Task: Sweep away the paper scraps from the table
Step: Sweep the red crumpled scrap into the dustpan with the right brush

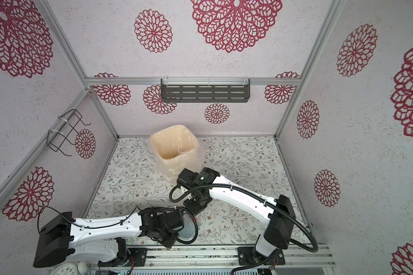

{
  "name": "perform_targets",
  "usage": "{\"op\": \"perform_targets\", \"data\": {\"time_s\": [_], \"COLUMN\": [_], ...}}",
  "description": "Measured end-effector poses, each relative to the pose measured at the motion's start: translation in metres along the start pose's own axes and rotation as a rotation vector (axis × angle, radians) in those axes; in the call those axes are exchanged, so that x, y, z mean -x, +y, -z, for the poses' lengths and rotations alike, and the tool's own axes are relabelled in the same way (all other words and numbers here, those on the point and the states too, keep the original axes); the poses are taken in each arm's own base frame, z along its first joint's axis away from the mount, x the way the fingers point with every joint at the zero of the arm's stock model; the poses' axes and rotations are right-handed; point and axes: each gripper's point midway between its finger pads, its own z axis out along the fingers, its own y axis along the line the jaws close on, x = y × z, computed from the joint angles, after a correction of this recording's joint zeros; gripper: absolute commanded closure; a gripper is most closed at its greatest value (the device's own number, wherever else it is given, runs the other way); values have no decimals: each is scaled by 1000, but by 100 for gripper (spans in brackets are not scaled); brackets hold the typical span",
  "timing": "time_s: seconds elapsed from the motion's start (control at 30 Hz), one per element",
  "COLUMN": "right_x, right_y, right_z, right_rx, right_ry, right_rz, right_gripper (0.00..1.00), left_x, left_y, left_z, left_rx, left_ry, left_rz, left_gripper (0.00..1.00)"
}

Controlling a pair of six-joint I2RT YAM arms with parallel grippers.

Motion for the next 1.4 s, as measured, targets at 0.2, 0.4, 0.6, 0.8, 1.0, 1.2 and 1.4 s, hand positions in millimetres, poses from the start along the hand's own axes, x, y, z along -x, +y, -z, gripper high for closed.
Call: {"op": "perform_targets", "data": {"time_s": [0.2, 0.4, 0.6, 0.8, 1.0, 1.2, 1.4], "right_x": [-6, -8, 5, 14, 15, 12, 12], "right_y": [-17, -56, -77, -83, -80, -78, -78], "right_z": [15, 38, 23, -6, -9, -11, -11], "right_rx": [-30, -121, -215, -235, -224, -215, -214], "right_ry": [-12, -74, -64, -3, -4, -7, -8], "right_rz": [-49, -131, -126, -100, -82, -78, -78], "right_gripper": [100, 100, 100, 100, 100, 100, 100], "left_x": [-1, -1, -3, -14, -16, -3, -12], "left_y": [2, 0, -4, -13, -15, -25, -19], "left_z": [-5, -3, 2, 4, 13, 39, 31], "left_rx": [-10, -28, -51, -66, -67, -92, -80], "left_ry": [-13, -26, -29, 0, -6, -74, -49], "left_rz": [10, 25, 43, 39, 60, 52, 70], "left_gripper": [100, 100, 100, 100, 100, 100, 100]}}
